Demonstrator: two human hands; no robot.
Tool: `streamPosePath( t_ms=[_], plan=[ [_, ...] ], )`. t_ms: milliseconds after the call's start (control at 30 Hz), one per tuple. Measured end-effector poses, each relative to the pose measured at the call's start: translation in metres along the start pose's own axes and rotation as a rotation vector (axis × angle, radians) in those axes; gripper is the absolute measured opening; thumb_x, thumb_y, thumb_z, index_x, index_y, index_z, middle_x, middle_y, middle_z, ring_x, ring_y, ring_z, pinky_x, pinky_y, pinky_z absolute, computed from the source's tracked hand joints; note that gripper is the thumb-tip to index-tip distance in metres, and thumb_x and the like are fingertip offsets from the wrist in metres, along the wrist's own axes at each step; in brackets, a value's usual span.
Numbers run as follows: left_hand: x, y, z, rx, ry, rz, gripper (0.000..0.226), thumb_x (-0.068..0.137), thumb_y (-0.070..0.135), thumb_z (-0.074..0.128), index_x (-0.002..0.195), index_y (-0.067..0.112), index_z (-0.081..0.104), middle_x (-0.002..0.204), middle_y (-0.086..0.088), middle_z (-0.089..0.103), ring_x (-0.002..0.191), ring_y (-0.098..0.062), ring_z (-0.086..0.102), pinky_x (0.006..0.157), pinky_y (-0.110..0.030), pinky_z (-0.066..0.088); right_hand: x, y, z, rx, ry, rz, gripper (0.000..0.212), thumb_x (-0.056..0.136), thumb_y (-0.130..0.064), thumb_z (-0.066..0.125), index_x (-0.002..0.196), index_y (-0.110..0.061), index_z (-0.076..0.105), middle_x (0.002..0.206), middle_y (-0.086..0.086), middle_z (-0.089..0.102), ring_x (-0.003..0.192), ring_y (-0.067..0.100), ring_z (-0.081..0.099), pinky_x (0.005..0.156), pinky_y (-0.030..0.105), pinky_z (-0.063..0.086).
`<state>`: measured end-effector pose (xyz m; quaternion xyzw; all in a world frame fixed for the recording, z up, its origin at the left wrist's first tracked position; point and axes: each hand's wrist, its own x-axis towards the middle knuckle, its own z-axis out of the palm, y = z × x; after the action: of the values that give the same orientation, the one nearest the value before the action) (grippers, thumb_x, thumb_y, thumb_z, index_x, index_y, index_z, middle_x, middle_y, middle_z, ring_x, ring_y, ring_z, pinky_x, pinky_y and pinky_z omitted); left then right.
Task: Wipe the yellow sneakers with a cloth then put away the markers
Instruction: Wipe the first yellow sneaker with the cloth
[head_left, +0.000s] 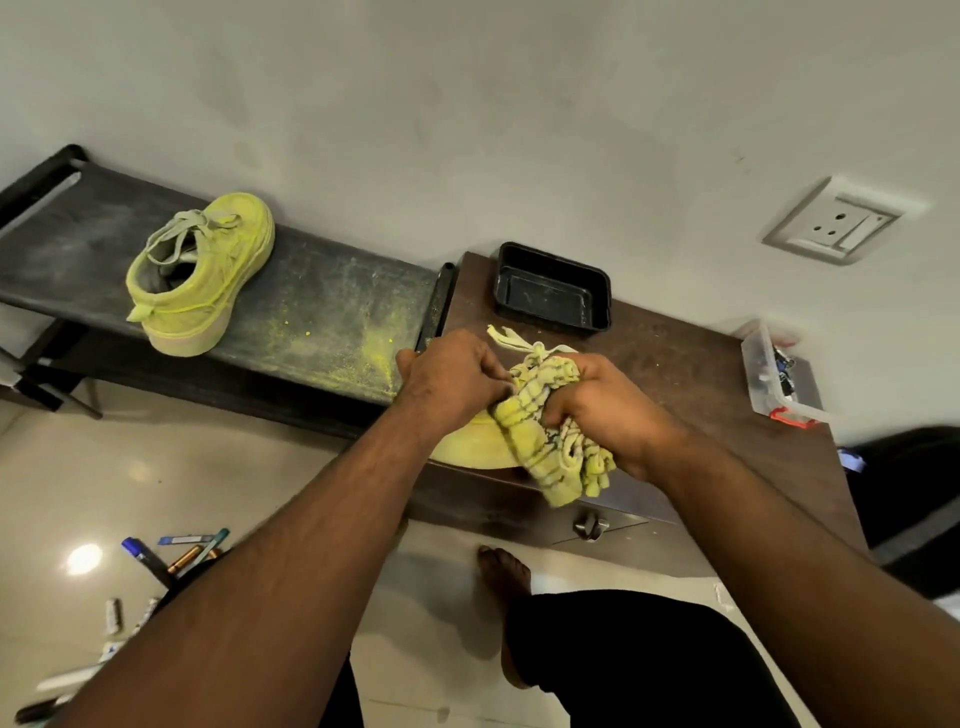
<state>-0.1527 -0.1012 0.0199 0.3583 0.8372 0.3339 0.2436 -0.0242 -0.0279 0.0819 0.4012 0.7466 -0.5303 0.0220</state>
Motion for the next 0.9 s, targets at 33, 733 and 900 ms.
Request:
streamPosePath(
  t_ms=[33,733,900],
  plan=[
    [0.000,0.000,0.000,0.003,0.001,0.003,0.016,0.077,0.038,0.075,0.064,0.032,0.068,0.070,0.023,0.062,0.084,0.000,0.051,0.084,-0.036,0.023,-0.003,0.003,-0.004,0.223,-0.019,0.075,0.032,0.073,0.016,0.048,0.097,0.003,0.065,0.097,0.023,0.070,0.091,0.038,0.068,0.080,0.046,0.056],
    [-0.009,0.048,0.029,0.395,0.196,0.422,0.024,0.093,0.036,0.049,0.107,0.034,0.068,0.116,0.014,0.064,0.114,-0.016,0.047,0.092,-0.039,0.020,-0.008,0.082,-0.016,-0.166,0.616,-0.066,0.050,0.083,-0.003,0.054,0.129,-0.022,0.057,0.107,-0.001,0.068,0.093,0.014,0.062,0.085,0.030,0.053],
    [0.024,0.088,0.046,0.673,-0.112,0.299,0.021,0.093,0.041,0.051,0.096,0.029,0.068,0.094,0.006,0.065,0.105,-0.022,0.054,0.097,-0.046,0.023,-0.014,0.087,-0.032,-0.204,0.473,0.137,0.016,0.082,-0.007,0.054,0.080,-0.022,0.059,0.070,-0.011,0.055,0.069,0.012,0.055,0.063,0.024,0.040]
  ],
)
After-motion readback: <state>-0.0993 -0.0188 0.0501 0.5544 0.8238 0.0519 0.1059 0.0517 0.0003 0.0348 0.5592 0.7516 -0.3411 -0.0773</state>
